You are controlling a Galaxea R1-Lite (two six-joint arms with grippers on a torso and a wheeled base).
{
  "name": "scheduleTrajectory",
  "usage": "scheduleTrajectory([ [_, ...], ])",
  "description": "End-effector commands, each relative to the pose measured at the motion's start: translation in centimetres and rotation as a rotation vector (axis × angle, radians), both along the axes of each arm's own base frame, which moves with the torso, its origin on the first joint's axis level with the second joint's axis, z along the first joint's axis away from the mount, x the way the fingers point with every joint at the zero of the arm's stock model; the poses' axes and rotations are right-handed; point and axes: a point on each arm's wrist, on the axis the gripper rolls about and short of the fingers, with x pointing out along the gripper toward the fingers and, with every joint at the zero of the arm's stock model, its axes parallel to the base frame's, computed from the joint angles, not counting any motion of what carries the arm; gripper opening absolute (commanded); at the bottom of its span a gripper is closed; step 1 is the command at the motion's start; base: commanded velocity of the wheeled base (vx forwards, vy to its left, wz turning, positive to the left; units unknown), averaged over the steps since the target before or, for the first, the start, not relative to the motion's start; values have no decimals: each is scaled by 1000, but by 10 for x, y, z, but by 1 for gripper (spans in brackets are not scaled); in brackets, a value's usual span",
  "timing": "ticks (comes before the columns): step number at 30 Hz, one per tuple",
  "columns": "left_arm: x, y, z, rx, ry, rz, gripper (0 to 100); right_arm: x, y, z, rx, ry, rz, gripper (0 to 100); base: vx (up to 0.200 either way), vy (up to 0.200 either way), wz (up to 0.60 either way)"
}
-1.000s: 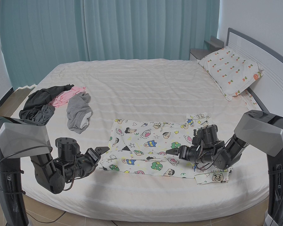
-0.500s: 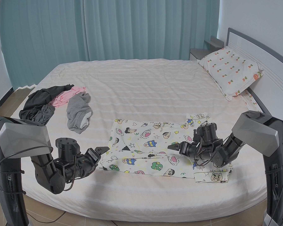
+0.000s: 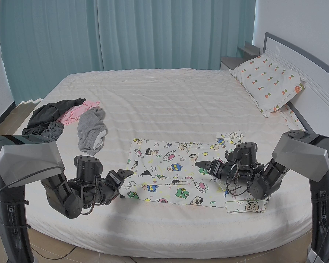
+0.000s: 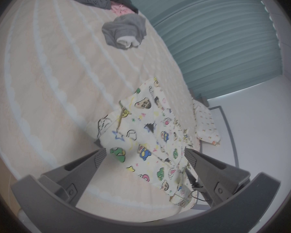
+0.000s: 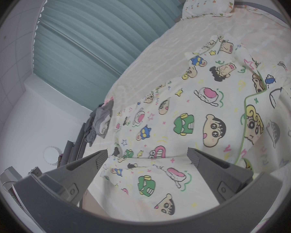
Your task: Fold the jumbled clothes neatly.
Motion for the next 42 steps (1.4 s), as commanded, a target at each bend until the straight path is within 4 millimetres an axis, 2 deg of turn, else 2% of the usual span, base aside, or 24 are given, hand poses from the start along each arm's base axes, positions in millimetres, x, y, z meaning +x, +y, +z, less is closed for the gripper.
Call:
scheduleTrajectory([
  [1,30,-37,15,42,-8,14,100,-23,3,2,17,-29,24,100,0,0,0],
  [8,45,-55,10,102,37,32,100,-26,2,1,15,-23,24,100,0,0,0],
  [14,45,-68,-3,188,23,21,100,-26,2,0,14,-21,24,100,0,0,0],
  [18,42,-76,-2,192,19,-1,100,-26,2,-1,13,-19,24,100,0,0,0],
  [30,46,-84,-14,274,30,-22,100,-26,2,-2,11,-16,23,100,0,0,0],
  [35,51,-90,-25,344,17,2,100,-26,2,-3,10,-15,23,100,0,0,0],
  [42,61,-91,-27,361,-6,27,100,-26,2,-3,10,-15,23,100,0,0,0],
])
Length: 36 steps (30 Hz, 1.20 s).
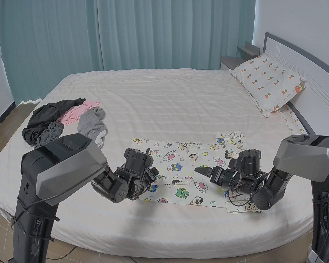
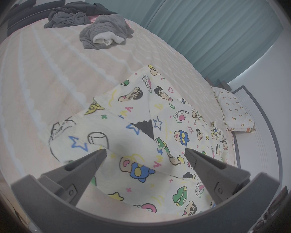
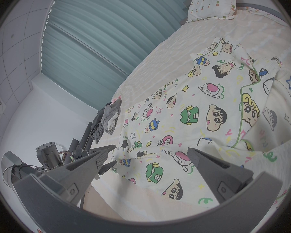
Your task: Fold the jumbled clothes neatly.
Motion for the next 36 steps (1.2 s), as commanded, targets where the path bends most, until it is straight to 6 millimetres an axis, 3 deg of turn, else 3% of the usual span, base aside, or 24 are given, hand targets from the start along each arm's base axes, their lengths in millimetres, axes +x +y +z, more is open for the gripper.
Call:
scheduleTrajectory([
  [1,5,1,-6,5,1,11,100,0,0,-1,-1,3,1,100,0,0,0],
  [10,37,16,14,-8,-103,77,100,0,0,-4,-3,6,1,100,0,0,0],
  [15,54,16,32,-27,-161,90,100,-1,0,-8,7,-33,4,100,0,0,0],
  [19,68,16,35,-32,-179,99,100,-1,0,-8,10,-45,3,100,0,0,0],
  [25,89,39,44,-30,-186,157,100,0,0,-9,4,-45,-6,100,0,0,0],
  [29,82,54,56,-21,-126,157,100,-1,0,-9,4,-45,-8,100,0,0,0],
  [36,60,85,65,-42,-31,-75,100,-2,-1,-10,1,-38,-8,100,0,0,0],
])
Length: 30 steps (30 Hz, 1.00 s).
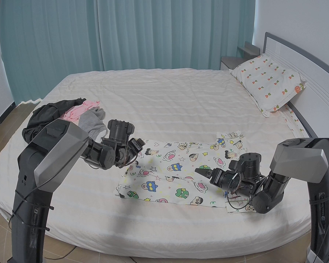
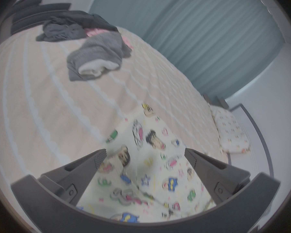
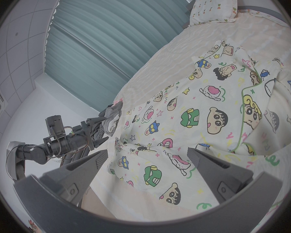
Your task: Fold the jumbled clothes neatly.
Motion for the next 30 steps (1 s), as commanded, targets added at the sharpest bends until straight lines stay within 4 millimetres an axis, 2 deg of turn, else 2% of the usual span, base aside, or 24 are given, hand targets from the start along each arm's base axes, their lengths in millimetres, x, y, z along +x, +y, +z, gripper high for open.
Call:
scheduleTrajectory([
  [1,-22,33,13,73,35,-154,100,-1,0,-1,-3,5,1,100,0,0,0],
  [5,-31,52,-7,241,60,-297,100,-1,0,-1,-3,7,0,100,0,0,0],
  [8,-38,58,-15,283,63,-400,100,-3,-1,-1,-5,9,1,100,0,0,0],
  [14,-39,48,-25,313,40,-472,100,-3,-1,-1,-4,10,0,100,0,0,0],
  [18,-35,40,-27,322,10,-475,100,-3,-1,-2,-5,10,2,100,0,0,0],
  [26,-34,21,-43,340,2,-499,100,-4,0,-2,-6,12,4,100,0,0,0],
  [30,-32,20,-50,362,-4,-478,100,-4,0,-2,-7,11,5,100,0,0,0],
])
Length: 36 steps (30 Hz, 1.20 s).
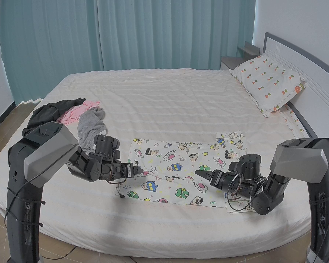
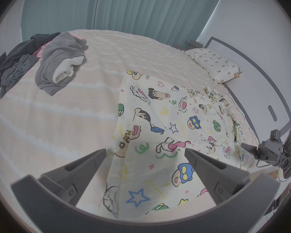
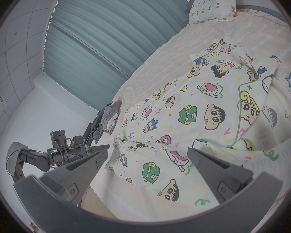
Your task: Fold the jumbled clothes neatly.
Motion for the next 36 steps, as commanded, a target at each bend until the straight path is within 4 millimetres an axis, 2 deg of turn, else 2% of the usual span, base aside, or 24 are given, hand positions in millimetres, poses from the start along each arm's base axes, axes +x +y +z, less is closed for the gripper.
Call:
scheduleTrajectory([
  [1,0,-3,-15,17,17,5,100,0,0,0,-1,-1,1,100,0,0,0],
  [19,0,0,-21,15,35,12,100,0,0,0,-5,-3,3,100,0,0,0],
  [20,0,0,-22,16,38,12,0,0,0,0,-4,-4,3,100,0,0,0],
  [30,-3,5,-15,10,44,34,0,0,0,0,-5,-3,3,100,0,0,0],
  [36,-14,12,-7,16,60,40,0,0,0,0,-4,-4,3,100,0,0,0],
])
